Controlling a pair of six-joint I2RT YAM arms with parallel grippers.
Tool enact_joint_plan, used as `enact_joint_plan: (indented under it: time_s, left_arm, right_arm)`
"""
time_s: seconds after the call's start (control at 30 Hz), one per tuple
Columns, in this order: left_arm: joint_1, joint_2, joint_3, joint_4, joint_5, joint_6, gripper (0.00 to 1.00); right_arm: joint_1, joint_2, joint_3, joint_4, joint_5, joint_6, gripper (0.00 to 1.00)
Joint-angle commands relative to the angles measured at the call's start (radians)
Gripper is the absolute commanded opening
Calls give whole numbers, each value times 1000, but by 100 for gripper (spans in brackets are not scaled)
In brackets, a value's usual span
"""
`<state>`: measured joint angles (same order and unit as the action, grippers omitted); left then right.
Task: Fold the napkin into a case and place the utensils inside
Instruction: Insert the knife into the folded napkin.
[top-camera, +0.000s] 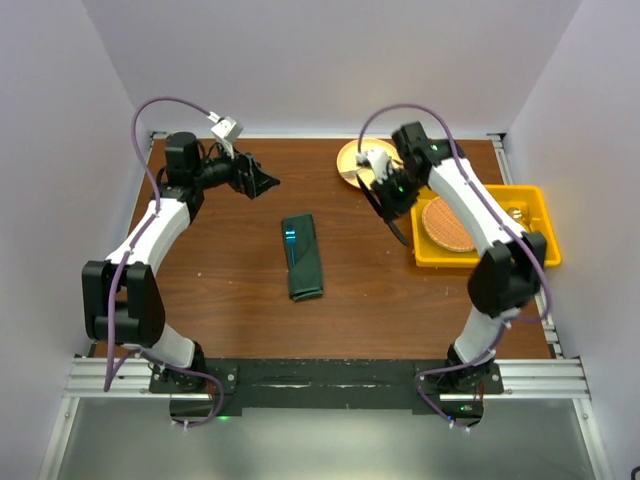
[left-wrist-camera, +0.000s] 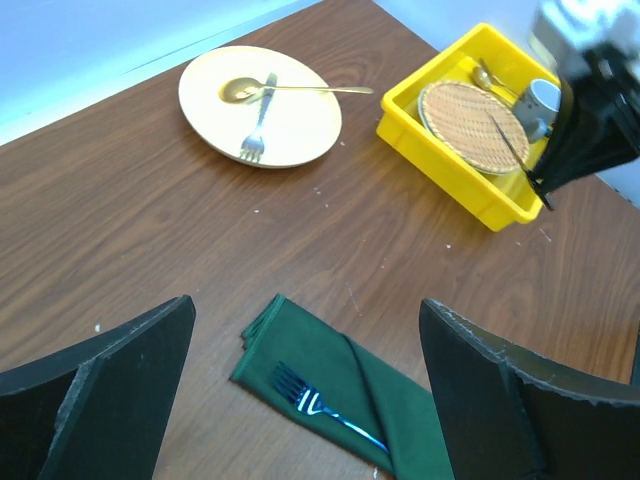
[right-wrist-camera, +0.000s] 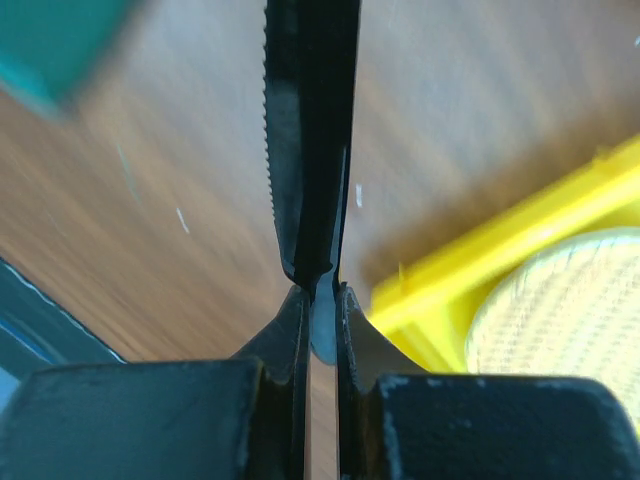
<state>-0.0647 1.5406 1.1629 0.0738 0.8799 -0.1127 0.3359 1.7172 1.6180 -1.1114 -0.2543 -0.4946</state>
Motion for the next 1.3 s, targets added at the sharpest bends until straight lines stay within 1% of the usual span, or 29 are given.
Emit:
enact_joint_plan:
  time_s: [0.0, 0.03, 0.07, 0.13, 0.17, 0.27, 0.33, 0.4, 0.47, 0.5, 0.57, 0.63, 0.67, 0.7, 0.73, 0.77, 0.9, 1.07, 1.27]
  left_arm:
    - [8, -57, 14, -31, -116, 4, 100]
    - [9, -59, 14, -41, -130, 17, 100]
    - [11, -60, 14, -49, -156, 25, 100]
    - [16, -65, 11, -69, -177, 41, 100]
    - [17, -69, 9, -72, -192, 44, 100]
    - [31, -77, -9, -72, -213, 61, 100]
    - [43, -77, -17, -103, -217, 68, 100]
    - [54, -73, -17, -114, -220, 71, 100]
    - [63, -70, -22, -109, -222, 68, 100]
    - [65, -70, -29, -105, -222, 68, 100]
    - [65, -66, -37, -94, -223, 64, 100]
    - [65, -63, -46, -89, -223, 54, 100]
    - [87, -62, -49, -89, -223, 53, 100]
    - [88, -63, -57, -89, -226, 48, 100]
    - [89, -63, -60, -89, -226, 42, 100]
    - [92, -63, -62, -54, -226, 44, 100]
    - [98, -65, -77, -54, -229, 44, 100]
    - [109, -65, -85, -60, -239, 48, 100]
    - [123, -79, -101, -55, -240, 47, 100]
  right_arm:
    - [69, 207, 383, -93, -33, 373, 0]
    - [81, 275, 434, -103, -23, 404, 0]
    - [92, 295, 506, -102, -20, 444, 0]
    - [117, 349, 575, -113, -8, 510, 0]
    - [129, 393, 621, -113, -4, 580, 0]
    - [155, 455, 683, -108, 13, 683, 0]
    - [160, 473, 689, -99, -6, 788, 0]
    - [161, 502, 704, -103, -48, 850, 0]
    - [161, 562, 779, -122, -75, 925, 0]
    - [166, 565, 784, -93, -85, 935, 0]
    - [181, 571, 784, -47, -48, 924, 0]
    - [181, 590, 795, 30, -77, 961, 0]
    - [184, 599, 804, 53, -79, 967, 0]
    - [190, 623, 818, 82, -76, 967, 0]
    - [193, 636, 839, 94, -77, 970, 0]
    - [199, 645, 845, 110, -71, 970, 0]
    - [229, 670, 847, 185, -33, 958, 0]
    - [281, 683, 821, 191, 30, 924, 0]
    - [305, 705, 795, 199, 112, 884, 0]
